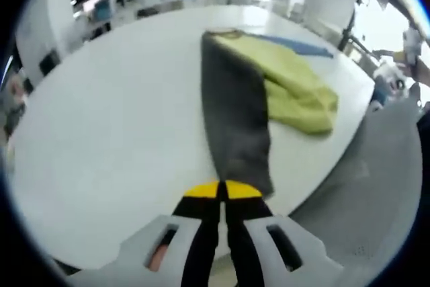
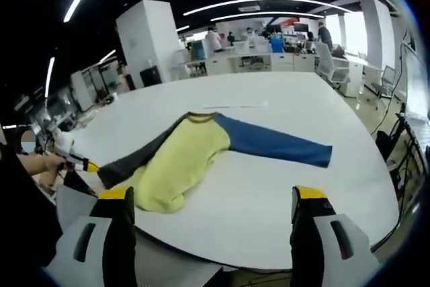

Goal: Fold the garment on the visible template until the final outline fits inside the template.

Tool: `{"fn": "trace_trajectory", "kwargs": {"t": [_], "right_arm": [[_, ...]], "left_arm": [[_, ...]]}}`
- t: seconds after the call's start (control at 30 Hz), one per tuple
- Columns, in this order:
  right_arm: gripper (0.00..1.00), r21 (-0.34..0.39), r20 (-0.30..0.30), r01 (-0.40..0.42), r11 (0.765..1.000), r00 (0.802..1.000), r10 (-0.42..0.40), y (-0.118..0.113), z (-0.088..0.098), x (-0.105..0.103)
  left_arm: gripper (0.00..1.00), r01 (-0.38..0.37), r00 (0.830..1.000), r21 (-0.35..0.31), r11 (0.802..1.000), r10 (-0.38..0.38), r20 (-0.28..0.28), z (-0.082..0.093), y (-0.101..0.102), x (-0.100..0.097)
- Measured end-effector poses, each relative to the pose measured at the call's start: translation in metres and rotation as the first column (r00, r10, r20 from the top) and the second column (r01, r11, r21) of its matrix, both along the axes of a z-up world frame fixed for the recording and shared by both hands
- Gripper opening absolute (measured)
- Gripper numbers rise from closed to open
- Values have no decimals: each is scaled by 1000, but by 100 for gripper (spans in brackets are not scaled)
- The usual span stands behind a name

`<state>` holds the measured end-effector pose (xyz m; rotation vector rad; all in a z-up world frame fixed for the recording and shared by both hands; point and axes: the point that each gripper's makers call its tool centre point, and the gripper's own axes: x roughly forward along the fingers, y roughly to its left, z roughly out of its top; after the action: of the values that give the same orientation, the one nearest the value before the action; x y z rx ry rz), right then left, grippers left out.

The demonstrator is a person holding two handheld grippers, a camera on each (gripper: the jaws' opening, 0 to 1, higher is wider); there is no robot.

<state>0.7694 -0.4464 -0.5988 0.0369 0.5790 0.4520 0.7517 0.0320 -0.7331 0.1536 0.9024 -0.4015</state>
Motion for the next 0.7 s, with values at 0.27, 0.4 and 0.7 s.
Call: {"fn": "trace_trajectory", "kwargs": {"t": [0.27, 0.4, 0.7], "right_arm": [[97, -1, -1, 14, 1000, 1000, -14, 2, 1, -7], [97, -5, -2, 28, 1000, 1000, -28, 0, 1, -12], [96, -1, 5, 48, 999, 999, -48, 6, 2, -15]], "left_arm": [[0, -28, 1000, 23, 999, 28, 4, 13, 16, 4], [0, -34, 999, 30, 999, 33, 12, 21, 23, 8], [0, -53, 999, 57, 997, 52, 14, 31, 44, 16]]}}
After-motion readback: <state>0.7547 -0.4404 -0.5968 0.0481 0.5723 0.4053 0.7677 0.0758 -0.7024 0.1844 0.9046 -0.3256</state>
